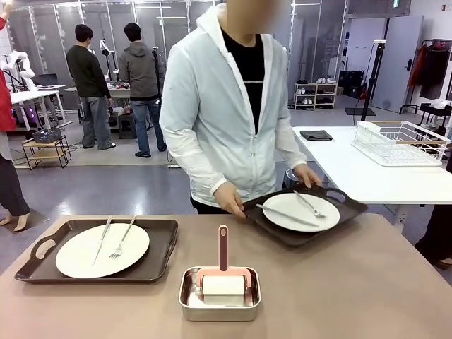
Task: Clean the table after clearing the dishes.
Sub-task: When the left (or right) Handle tray is removed, use the left hand (or right hand) to clean the left (or right) side of the table with the Lint Roller.
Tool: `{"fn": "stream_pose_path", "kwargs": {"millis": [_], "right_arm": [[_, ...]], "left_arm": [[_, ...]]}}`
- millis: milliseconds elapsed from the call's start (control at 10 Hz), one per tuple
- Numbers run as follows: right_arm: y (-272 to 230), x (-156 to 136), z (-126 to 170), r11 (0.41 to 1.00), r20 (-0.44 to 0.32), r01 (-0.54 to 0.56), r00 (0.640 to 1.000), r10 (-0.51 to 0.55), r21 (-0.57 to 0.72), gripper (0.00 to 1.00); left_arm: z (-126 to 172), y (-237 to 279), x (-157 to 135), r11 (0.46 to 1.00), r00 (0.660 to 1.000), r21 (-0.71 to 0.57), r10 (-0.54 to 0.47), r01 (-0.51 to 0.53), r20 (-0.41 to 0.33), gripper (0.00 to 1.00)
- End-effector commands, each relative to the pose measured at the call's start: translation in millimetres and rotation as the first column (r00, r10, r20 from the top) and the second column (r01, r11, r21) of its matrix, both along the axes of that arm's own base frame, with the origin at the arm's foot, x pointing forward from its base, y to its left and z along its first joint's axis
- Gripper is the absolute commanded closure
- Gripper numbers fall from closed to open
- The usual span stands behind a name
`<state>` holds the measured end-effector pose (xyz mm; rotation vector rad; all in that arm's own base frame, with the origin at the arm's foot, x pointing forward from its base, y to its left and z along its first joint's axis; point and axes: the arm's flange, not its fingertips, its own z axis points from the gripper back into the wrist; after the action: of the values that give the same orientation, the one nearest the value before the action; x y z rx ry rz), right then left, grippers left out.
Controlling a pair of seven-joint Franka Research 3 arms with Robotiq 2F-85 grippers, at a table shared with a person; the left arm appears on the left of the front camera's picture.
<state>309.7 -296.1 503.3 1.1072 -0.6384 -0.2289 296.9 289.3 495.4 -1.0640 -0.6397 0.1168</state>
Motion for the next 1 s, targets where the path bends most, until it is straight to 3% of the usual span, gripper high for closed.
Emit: {"fn": "stream_pose_path", "kwargs": {"millis": [0,500,700,900], "right_arm": [[1,1,2,1.0,0.006,-0.002,1.0,0.002,0.001,0.0],[0,0,0,1.0,0.0,0.0,1.0,0.0,0.0,0.0],[20,24,40,0.973,-0.016,-0.09,0.996,0.088,-0.213,0.0],[67,53,78,0.902,0.005,-0.21,0.973,0.229,-0.378,0.0]], "left_arm": [[2,2,-2,1.0,1.0,-0.005,-0.002,0.002,0.015,0.0],[2,2,-2,1.0,1.0,-0.005,-0.002,0.002,0.015,0.0],[2,2,-2,1.0,1.0,-0.005,-0.002,0.002,0.015,0.0],[2,2,-2,1.0,1.0,-0.005,-0.002,0.002,0.015,0.0]]}}
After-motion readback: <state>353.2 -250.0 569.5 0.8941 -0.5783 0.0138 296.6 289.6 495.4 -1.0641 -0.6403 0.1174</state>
